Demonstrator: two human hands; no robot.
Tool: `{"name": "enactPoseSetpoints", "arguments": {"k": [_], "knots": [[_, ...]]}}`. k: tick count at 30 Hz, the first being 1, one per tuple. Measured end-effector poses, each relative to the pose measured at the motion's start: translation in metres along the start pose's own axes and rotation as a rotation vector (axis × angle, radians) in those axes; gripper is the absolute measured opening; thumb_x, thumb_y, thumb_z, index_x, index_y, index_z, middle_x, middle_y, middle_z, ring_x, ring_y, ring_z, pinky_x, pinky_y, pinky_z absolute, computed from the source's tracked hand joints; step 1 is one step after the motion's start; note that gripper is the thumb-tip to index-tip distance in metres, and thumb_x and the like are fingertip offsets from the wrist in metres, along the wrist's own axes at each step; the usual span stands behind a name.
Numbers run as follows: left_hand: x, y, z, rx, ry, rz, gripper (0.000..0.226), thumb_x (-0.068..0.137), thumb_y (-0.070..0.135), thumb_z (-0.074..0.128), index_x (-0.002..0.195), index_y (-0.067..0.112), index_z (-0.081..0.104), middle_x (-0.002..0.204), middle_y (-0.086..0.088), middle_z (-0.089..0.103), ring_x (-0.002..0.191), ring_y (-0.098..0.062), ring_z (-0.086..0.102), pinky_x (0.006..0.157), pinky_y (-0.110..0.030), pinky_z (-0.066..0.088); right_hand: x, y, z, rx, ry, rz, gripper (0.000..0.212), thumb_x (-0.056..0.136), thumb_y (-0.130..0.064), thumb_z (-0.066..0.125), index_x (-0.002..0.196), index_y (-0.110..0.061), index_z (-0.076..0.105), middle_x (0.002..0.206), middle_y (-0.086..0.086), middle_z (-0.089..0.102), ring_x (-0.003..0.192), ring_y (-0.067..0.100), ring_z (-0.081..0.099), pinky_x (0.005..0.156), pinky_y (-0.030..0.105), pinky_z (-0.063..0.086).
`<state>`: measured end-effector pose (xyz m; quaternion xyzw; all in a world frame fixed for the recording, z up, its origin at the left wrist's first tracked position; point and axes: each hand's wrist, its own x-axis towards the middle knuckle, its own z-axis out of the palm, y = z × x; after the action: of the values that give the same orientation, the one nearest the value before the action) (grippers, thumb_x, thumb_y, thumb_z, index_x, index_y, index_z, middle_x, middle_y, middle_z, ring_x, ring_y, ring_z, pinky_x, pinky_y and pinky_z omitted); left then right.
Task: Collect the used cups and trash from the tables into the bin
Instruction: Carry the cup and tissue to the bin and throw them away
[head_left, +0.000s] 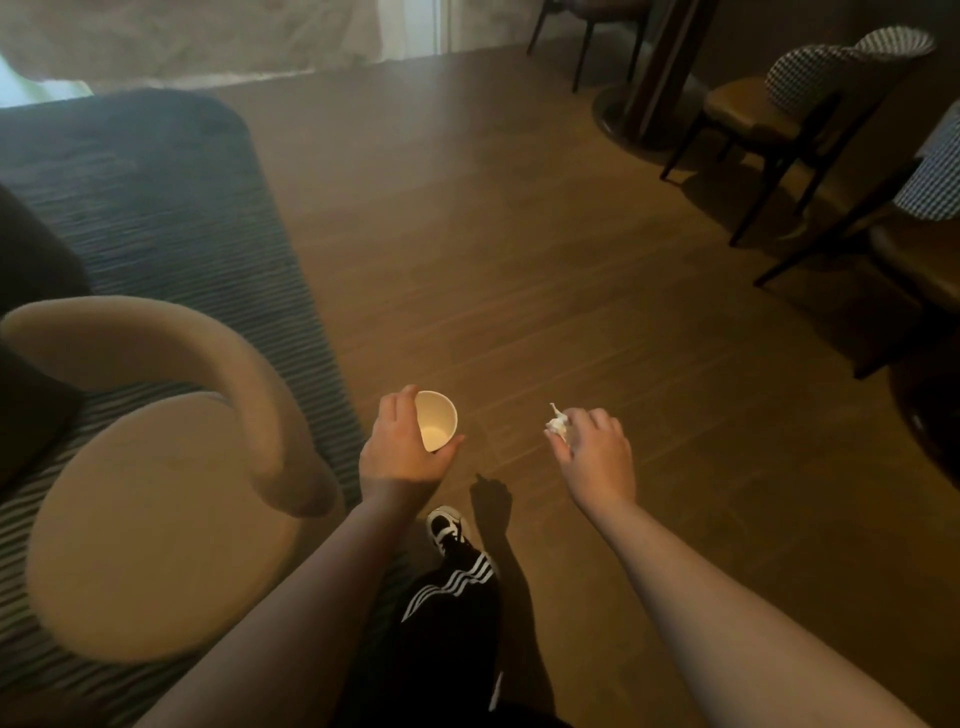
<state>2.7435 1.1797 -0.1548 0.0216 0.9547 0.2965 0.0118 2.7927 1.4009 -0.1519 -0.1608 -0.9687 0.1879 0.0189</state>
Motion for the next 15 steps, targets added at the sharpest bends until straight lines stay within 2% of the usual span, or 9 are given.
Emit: {"name": "enactPoseSetpoints", "arguments": {"k": [7,11,15], "knots": [[0.129,-0.003,0.023,0.006,0.092,-0.017,0.082,0.071,0.051,0.073,0.136,0.015,0.037,0.13,-0.005,0.046,0.104,-0.024,0.054,0.072,-0.037,0.051,0.15,-0.03,0.018,-0.035,-0.047,-0.104,0.034,0.093,-0.041,0.051,0.119,-0.019,0.056,0.114,0.002,0.055,0.105,0.019,0.048,0.086,0.033,0.04],[0.211,-0.006,0.018,0.015,0.107,-0.124,0.082,0.071,0.053,0.072,0.135,0.02,0.033,0.131,-0.005,0.045,0.105,-0.026,0.055,0.074,-0.041,0.053,0.245,-0.065,0.022,-0.034,-0.068,-0.174,0.031,0.092,-0.039,0.054,0.116,-0.019,0.058,0.111,0.003,0.056,0.104,0.021,0.049,0.084,0.032,0.039],[0.279,-0.008,0.008,0.032,0.151,-0.157,0.082,0.071,0.055,0.071,0.135,0.02,0.034,0.131,-0.006,0.046,0.105,-0.026,0.056,0.073,-0.038,0.053,0.318,-0.095,0.026,-0.016,-0.087,-0.2,0.031,0.092,-0.039,0.054,0.116,-0.019,0.058,0.111,0.003,0.055,0.103,0.02,0.048,0.083,0.032,0.037]]}}
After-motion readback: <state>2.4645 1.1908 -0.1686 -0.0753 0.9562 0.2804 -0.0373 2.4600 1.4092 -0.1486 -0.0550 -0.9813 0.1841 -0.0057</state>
